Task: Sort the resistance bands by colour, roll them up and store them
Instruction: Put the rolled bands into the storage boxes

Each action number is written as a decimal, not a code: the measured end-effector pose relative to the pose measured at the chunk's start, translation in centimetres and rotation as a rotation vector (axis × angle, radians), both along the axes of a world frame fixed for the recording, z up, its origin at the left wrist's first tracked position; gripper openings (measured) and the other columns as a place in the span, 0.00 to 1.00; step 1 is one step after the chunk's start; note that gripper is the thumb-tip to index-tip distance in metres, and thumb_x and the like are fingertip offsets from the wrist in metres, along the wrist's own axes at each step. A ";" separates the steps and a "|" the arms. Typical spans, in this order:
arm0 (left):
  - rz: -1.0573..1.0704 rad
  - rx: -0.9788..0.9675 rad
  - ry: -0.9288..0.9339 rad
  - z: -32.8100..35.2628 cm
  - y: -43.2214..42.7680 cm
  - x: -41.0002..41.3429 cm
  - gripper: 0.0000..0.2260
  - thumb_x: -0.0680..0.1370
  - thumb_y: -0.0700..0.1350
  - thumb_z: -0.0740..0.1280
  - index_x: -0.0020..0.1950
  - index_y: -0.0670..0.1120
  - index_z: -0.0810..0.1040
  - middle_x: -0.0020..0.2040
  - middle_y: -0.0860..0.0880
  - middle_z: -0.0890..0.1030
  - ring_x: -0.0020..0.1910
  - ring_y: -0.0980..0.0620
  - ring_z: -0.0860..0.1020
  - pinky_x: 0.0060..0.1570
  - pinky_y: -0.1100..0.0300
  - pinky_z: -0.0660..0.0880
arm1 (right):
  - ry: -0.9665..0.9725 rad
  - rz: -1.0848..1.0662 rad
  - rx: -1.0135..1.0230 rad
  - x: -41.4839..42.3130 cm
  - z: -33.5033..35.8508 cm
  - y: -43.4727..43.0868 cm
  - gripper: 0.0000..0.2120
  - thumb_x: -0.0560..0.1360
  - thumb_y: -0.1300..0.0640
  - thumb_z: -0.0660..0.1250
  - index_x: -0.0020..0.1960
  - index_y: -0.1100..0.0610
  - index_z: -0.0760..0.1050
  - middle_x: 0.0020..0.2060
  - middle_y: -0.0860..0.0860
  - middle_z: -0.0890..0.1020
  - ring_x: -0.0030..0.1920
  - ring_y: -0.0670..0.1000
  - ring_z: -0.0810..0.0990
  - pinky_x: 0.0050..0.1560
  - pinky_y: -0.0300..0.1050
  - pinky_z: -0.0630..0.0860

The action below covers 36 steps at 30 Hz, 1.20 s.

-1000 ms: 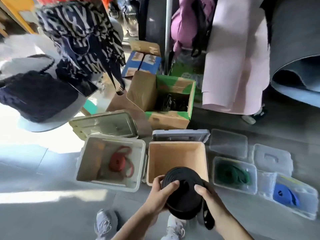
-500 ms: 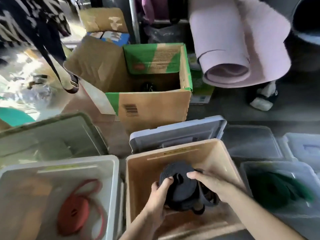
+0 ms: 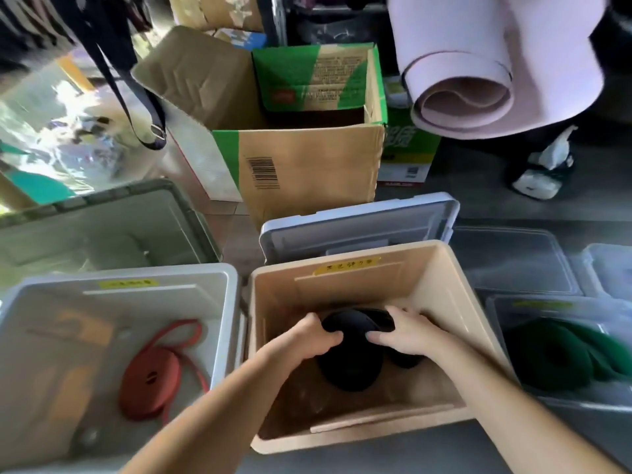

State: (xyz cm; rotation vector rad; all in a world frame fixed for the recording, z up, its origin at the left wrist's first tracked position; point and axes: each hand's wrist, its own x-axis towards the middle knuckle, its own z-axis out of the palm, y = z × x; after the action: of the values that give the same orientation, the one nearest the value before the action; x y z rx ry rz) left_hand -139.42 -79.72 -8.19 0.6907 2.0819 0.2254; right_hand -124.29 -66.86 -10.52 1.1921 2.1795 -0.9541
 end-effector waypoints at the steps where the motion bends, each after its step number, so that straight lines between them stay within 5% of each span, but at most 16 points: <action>1: -0.104 -0.005 -0.002 1.4 0.2 -0.9 0.26 0.76 0.56 0.64 0.67 0.41 0.68 0.60 0.44 0.75 0.55 0.46 0.76 0.41 0.59 0.73 | -0.019 0.085 0.075 -0.5 0.9 -0.2 0.41 0.66 0.30 0.63 0.72 0.52 0.61 0.71 0.55 0.63 0.69 0.58 0.65 0.64 0.50 0.67; 4: -0.321 -0.011 -0.090 5.8 -0.4 -4.0 0.14 0.75 0.55 0.61 0.53 0.48 0.77 0.50 0.46 0.78 0.47 0.47 0.77 0.39 0.56 0.77 | 0.074 0.248 0.170 -3.0 5.3 -1.4 0.30 0.70 0.35 0.64 0.65 0.51 0.69 0.63 0.50 0.70 0.64 0.54 0.71 0.59 0.48 0.70; 7: -0.235 0.129 -0.154 10.1 -2.6 -7.7 0.07 0.75 0.50 0.61 0.37 0.52 0.72 0.37 0.50 0.74 0.37 0.50 0.74 0.35 0.58 0.71 | 0.321 0.230 0.072 -7.4 10.8 -3.5 0.21 0.71 0.41 0.68 0.60 0.50 0.75 0.55 0.47 0.79 0.55 0.49 0.78 0.56 0.43 0.74; 10: -0.015 0.375 -0.018 13.2 -6.6 -12.8 0.04 0.78 0.46 0.63 0.50 0.50 0.77 0.44 0.50 0.79 0.44 0.54 0.77 0.39 0.61 0.75 | 0.495 0.227 0.038 -13.1 14.8 -5.8 0.13 0.71 0.43 0.69 0.52 0.48 0.78 0.46 0.45 0.81 0.47 0.44 0.79 0.53 0.42 0.75; 12: 0.078 0.478 0.132 14.0 -10.0 -17.1 0.07 0.78 0.43 0.64 0.54 0.45 0.79 0.46 0.51 0.78 0.45 0.55 0.76 0.37 0.69 0.73 | 0.552 0.234 0.036 -17.5 15.8 -7.3 0.14 0.71 0.45 0.69 0.54 0.49 0.77 0.46 0.45 0.81 0.48 0.43 0.78 0.53 0.41 0.75; 14: 0.179 0.502 0.272 14.2 -13.6 -21.4 0.06 0.77 0.42 0.65 0.51 0.45 0.79 0.46 0.49 0.77 0.46 0.53 0.76 0.39 0.65 0.72 | 0.565 0.240 0.073 -22.0 16.1 -8.7 0.18 0.72 0.47 0.69 0.60 0.51 0.74 0.47 0.47 0.80 0.47 0.46 0.78 0.51 0.40 0.73; 18: 0.408 0.514 0.490 13.3 -20.0 -30.0 0.16 0.76 0.45 0.67 0.62 0.44 0.75 0.58 0.45 0.78 0.57 0.47 0.77 0.52 0.60 0.71 | 0.491 0.240 0.219 -30.4 15.4 -10.6 0.33 0.73 0.47 0.68 0.72 0.57 0.60 0.64 0.56 0.73 0.60 0.55 0.76 0.59 0.45 0.70; 26: 0.512 0.486 0.757 10.4 -25.9 -40.6 0.31 0.74 0.44 0.69 0.72 0.35 0.60 0.69 0.35 0.65 0.69 0.39 0.62 0.68 0.52 0.59 | 0.422 -0.062 0.259 -39.3 12.6 -11.5 0.46 0.72 0.42 0.67 0.76 0.49 0.39 0.73 0.59 0.57 0.70 0.60 0.64 0.64 0.49 0.66; 28: 0.625 0.477 0.696 9.0 -26.7 -42.0 0.29 0.74 0.47 0.69 0.68 0.34 0.63 0.65 0.35 0.70 0.65 0.38 0.67 0.62 0.49 0.66 | 0.476 -0.131 0.227 -39.8 12.2 -11.7 0.44 0.73 0.42 0.66 0.77 0.51 0.42 0.74 0.58 0.58 0.71 0.59 0.63 0.65 0.49 0.65; 32: 0.777 0.620 0.409 7.0 -26.5 -42.6 0.19 0.77 0.51 0.64 0.56 0.34 0.73 0.48 0.37 0.78 0.53 0.36 0.77 0.49 0.50 0.72 | 0.631 -0.338 0.196 -38.6 12.5 -12.4 0.29 0.75 0.43 0.64 0.68 0.61 0.66 0.66 0.58 0.72 0.64 0.58 0.71 0.58 0.46 0.67; 36: 0.793 0.772 0.394 8.2 -25.8 -41.4 0.31 0.70 0.65 0.55 0.52 0.39 0.76 0.45 0.39 0.81 0.47 0.38 0.79 0.44 0.50 0.73 | 0.778 -0.504 0.141 -34.6 13.6 -13.3 0.24 0.76 0.45 0.63 0.66 0.59 0.69 0.62 0.55 0.74 0.61 0.55 0.72 0.56 0.44 0.66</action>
State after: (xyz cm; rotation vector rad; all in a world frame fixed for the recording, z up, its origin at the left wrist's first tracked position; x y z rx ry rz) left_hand -180.77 -105.55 0.05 0.2952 2.5570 1.4912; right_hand -158.86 -80.12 3.06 1.6895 2.5931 -1.7278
